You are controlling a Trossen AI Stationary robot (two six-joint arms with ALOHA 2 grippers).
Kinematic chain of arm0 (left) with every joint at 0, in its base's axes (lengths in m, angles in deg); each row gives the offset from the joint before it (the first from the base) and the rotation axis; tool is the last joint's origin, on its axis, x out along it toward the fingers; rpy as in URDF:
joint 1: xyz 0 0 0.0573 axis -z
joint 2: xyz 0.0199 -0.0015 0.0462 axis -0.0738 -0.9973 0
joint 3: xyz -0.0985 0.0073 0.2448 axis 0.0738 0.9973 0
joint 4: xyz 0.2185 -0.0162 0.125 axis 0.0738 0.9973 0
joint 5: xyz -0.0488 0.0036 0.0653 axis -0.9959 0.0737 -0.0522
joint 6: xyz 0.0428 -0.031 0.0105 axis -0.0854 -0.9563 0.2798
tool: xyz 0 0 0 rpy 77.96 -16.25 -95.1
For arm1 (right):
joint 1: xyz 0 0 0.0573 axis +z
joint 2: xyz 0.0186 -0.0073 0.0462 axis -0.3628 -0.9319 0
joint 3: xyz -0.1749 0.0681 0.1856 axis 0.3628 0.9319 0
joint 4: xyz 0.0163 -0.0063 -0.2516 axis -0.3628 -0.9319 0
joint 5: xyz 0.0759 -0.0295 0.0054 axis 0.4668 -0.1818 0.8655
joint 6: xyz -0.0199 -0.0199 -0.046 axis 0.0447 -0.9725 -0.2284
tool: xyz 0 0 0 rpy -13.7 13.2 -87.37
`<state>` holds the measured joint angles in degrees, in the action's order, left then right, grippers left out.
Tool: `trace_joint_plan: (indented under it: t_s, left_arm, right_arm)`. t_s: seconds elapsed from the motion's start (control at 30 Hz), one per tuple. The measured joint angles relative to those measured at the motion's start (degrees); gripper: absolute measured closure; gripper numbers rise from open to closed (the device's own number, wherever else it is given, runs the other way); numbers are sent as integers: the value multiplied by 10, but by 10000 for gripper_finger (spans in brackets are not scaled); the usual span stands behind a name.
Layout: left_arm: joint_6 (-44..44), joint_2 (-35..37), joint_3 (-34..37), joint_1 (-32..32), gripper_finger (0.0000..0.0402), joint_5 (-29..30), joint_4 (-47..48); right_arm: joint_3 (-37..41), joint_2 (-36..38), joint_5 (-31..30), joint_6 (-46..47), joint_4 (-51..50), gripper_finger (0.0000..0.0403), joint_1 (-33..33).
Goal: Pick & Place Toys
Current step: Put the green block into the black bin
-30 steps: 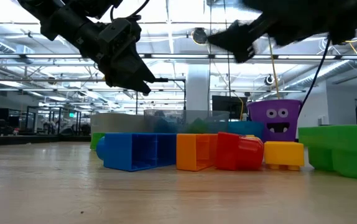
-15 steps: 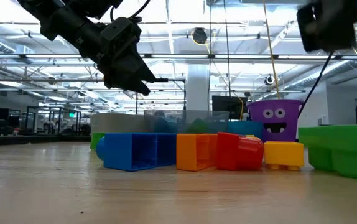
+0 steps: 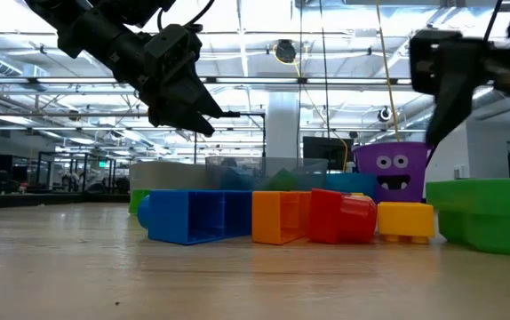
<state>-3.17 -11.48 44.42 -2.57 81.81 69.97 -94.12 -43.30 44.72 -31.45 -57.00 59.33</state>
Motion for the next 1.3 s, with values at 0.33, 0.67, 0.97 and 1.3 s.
trace_joint_plan:
  t_s: [0.33, 0.67, 0.97, 1.3]
  left_arm:
    - [-2, 0, 0, 0, 117, 0, 0]
    - [-2, 0, 0, 0, 117, 0, 0]
    - [0, 0, 0, 0, 117, 1, 0]
    - [-1, 0, 0, 0, 117, 9, -1]
  right_arm:
    - [0, -98, 18, 10, 175, 147, -58]
    - [0, -131, 19, 99, 321, 147, -69]
    - [0, -127, 20, 263, 508, 147, -61]
    - [-143, -161, 42, 321, 41, 147, -45]
